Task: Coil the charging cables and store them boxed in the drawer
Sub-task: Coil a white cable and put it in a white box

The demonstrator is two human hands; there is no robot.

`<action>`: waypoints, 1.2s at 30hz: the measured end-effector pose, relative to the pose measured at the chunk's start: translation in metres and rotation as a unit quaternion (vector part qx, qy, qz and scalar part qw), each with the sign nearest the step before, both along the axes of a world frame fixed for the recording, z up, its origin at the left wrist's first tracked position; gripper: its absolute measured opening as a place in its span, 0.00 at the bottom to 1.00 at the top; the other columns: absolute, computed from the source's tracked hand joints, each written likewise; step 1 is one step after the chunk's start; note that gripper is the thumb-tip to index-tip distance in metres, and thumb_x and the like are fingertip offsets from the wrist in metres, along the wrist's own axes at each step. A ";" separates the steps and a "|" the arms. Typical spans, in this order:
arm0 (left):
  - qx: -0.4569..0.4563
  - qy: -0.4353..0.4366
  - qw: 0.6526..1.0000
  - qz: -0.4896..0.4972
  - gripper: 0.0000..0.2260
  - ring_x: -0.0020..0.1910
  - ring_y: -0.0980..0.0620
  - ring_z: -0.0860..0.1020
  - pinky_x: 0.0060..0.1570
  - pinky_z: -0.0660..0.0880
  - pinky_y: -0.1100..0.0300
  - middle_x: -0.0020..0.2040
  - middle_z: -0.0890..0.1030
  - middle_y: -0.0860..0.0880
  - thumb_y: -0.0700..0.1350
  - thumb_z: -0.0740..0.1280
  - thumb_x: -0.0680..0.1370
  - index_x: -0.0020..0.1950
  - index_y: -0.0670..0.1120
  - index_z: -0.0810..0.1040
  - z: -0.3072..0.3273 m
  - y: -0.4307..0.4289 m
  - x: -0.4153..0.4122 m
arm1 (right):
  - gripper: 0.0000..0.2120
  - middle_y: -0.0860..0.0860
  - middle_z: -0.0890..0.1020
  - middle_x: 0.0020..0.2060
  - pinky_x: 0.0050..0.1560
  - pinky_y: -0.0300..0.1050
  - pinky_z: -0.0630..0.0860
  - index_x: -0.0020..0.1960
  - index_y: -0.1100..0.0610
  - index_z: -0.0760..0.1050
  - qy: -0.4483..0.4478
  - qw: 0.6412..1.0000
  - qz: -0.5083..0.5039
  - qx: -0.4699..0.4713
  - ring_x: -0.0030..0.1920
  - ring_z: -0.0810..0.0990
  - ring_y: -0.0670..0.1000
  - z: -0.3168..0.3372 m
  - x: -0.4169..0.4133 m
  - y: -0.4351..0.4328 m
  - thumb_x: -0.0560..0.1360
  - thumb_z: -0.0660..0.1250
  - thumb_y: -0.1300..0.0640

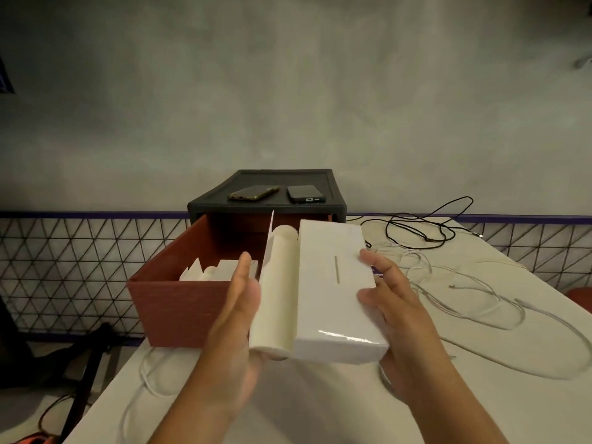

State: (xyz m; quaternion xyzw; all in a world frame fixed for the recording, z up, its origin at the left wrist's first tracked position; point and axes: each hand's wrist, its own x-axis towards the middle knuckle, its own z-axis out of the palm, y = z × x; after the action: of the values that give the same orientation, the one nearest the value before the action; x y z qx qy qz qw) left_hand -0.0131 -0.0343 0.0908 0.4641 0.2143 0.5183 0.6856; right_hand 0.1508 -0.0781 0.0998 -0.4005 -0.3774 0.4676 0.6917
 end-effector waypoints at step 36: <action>-0.061 -0.041 0.980 0.185 0.19 0.57 0.47 0.78 0.47 0.78 0.50 0.57 0.81 0.50 0.47 0.66 0.68 0.60 0.54 0.77 -0.056 0.047 -0.060 | 0.20 0.44 0.75 0.39 0.41 0.43 0.71 0.44 0.52 0.66 -0.414 0.861 -0.270 -0.119 0.41 0.75 0.48 -0.043 0.008 0.088 0.66 0.74 0.44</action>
State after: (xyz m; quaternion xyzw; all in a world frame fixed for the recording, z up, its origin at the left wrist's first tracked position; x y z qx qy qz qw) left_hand -0.0731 0.0128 0.0350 0.3516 0.2992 0.6410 0.6132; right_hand 0.1588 0.0096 0.0565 -0.7226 -0.4474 0.0953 0.5182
